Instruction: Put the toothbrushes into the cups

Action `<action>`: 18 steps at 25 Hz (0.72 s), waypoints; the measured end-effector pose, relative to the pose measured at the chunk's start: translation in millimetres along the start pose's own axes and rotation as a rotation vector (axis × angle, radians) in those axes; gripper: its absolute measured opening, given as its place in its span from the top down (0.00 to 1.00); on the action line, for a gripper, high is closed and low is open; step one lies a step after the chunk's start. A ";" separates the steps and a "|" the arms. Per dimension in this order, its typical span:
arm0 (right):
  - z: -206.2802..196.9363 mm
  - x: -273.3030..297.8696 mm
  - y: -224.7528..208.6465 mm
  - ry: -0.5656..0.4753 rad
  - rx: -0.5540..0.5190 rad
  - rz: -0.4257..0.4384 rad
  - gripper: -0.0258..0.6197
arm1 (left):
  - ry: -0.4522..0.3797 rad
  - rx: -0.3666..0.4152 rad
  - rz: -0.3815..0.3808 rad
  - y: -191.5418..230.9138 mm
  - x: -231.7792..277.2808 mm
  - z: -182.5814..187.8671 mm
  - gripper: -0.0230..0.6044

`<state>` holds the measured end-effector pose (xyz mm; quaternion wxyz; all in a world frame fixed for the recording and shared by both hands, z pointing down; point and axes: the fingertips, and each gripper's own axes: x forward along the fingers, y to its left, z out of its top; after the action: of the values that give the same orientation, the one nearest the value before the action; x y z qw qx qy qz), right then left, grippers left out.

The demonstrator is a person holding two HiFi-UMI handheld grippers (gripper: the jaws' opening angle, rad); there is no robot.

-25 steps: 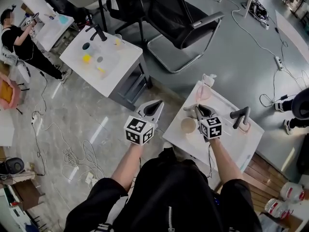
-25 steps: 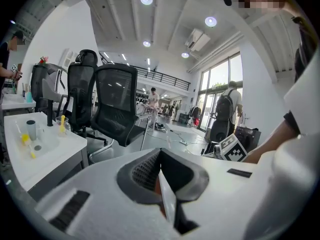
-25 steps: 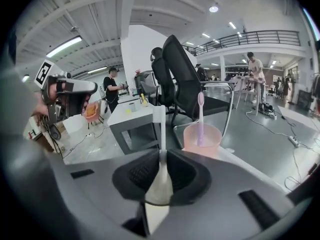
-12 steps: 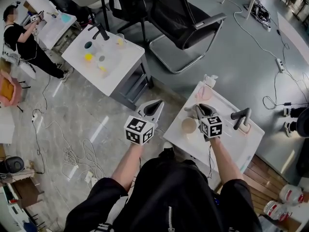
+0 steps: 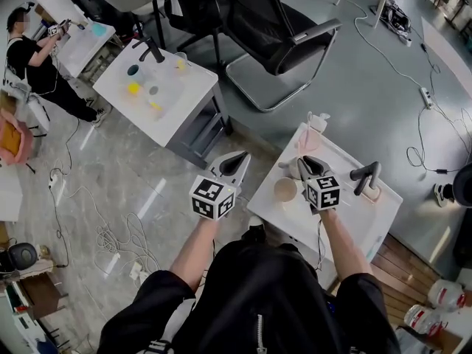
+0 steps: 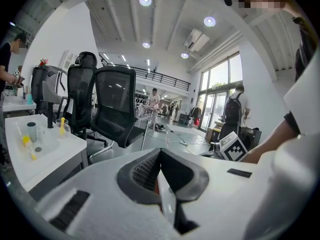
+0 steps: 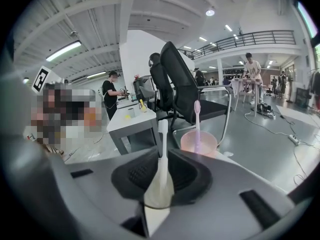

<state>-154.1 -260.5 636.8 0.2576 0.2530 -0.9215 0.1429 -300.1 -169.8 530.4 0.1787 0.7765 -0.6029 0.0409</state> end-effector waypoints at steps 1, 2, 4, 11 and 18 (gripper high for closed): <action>3.1 -2.6 0.2 -0.014 0.002 -0.001 0.86 | 0.000 0.003 -0.003 -1.8 0.7 0.1 0.96; 6.2 -5.7 0.7 -0.028 0.003 0.000 0.87 | 0.001 0.005 -0.006 -4.2 1.4 0.2 0.96; 12.9 -13.1 2.0 -0.055 0.001 0.003 0.89 | 0.001 0.010 -0.012 -10.2 3.4 1.2 0.96; 34.7 -51.1 4.4 -0.153 -0.018 -0.003 0.95 | -0.003 0.033 -0.042 -38.9 10.9 9.4 0.96; 36.1 -106.6 0.2 -0.225 0.004 -0.024 0.95 | -0.005 0.053 -0.092 -87.2 17.5 10.9 0.96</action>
<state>-89.9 -232.6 548.7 0.1536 0.2790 -0.9412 0.1124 -214.1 -171.2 505.2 0.1581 0.8080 -0.5657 0.0468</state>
